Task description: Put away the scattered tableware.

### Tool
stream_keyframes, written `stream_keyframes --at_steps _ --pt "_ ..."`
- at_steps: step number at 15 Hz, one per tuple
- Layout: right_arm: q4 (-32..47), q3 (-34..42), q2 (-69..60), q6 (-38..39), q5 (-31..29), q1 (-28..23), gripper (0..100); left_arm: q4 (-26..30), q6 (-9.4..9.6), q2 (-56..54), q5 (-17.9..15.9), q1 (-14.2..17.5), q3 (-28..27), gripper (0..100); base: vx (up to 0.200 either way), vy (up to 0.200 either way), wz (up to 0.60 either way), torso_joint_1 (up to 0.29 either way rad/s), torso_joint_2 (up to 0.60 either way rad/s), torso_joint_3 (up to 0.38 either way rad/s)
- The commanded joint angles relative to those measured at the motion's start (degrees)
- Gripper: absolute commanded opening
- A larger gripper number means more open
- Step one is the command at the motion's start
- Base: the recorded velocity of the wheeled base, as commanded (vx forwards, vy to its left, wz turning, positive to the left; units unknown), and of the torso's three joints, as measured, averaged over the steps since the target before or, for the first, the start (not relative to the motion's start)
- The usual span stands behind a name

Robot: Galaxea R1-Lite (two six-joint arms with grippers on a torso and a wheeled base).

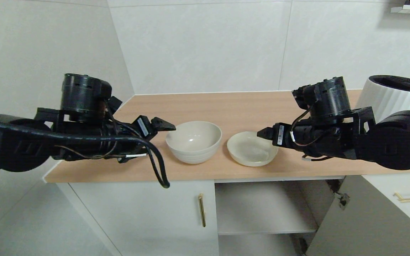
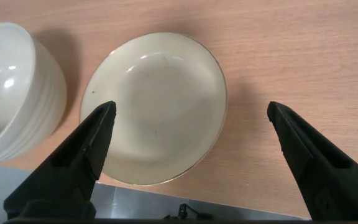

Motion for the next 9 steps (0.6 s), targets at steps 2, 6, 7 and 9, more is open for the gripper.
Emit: stream_keyframes --at_steps 2,6,7,9 --pt "-0.03 0.02 0.33 0.05 -0.01 -0.01 100 -0.42 -0.66 3.34 0.64 -0.96 -1.11 100 0.0 0.0 0.0 0.0 0.0 0.0" --pt "-0.03 0.11 0.42 -0.04 -0.01 -0.01 100 -0.42 -0.58 3.51 0.46 -1.75 -1.02 100 0.0 0.0 0.0 0.0 0.0 0.0" --pt "-0.03 0.11 0.33 -0.04 -0.01 -0.01 100 -0.42 -0.58 3.51 0.46 -1.84 -1.02 100 0.0 0.0 0.0 0.0 0.0 0.0" --pt "-0.03 0.2 0.42 0.05 -0.01 -0.01 100 -0.42 -0.58 3.34 0.46 -2.1 -0.93 100 0.0 0.0 0.0 0.0 0.0 0.0"
